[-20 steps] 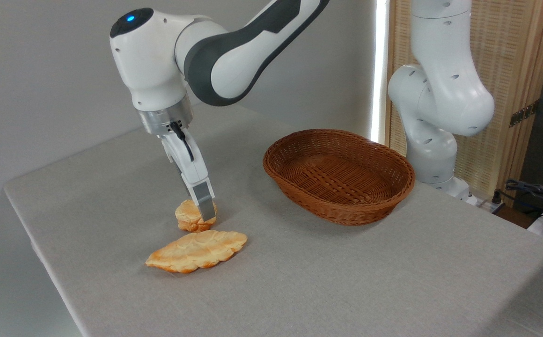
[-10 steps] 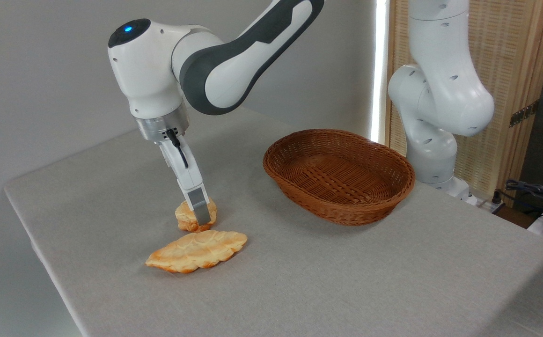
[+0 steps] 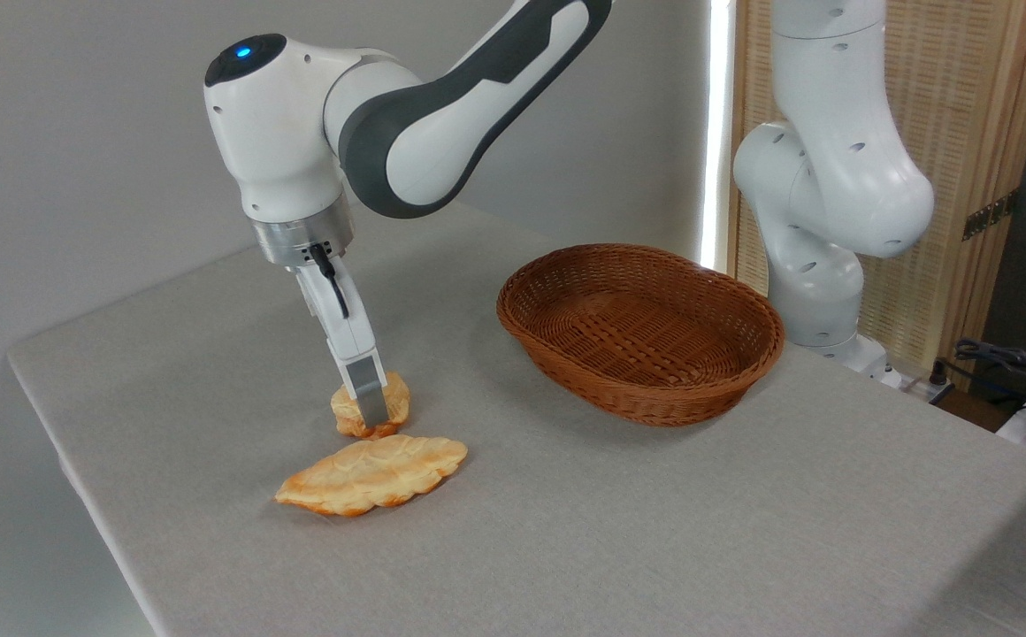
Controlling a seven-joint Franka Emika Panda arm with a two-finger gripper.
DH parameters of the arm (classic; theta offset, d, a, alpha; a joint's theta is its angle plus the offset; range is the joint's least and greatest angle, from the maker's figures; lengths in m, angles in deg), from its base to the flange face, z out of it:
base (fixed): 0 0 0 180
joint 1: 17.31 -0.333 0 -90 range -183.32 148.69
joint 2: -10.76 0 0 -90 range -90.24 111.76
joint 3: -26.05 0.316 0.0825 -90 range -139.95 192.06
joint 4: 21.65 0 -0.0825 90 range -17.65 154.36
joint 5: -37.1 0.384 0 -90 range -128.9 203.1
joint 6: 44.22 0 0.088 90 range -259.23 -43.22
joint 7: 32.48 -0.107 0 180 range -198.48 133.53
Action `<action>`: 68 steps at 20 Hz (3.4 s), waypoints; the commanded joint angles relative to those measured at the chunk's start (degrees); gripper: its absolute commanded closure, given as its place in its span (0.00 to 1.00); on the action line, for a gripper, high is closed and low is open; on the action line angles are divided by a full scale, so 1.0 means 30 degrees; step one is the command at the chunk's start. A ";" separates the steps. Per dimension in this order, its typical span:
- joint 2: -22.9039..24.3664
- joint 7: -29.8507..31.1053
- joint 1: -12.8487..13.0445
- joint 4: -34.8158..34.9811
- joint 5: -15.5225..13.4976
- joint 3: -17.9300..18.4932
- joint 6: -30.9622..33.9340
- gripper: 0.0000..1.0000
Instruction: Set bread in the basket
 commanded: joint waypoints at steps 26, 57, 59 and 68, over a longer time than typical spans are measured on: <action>0.5049 0.2752 -0.0230 0.0154 -0.0027 0.0712 0.4636 0.43; 1.0825 0.5041 0.0972 0.7657 0.0149 0.0477 0.5818 0.00; 1.0796 0.5012 0.0942 0.7217 0.0149 0.0595 0.4617 0.00; 0.7931 0.4835 0.0825 0.4030 0.1145 0.2058 0.0890 0.00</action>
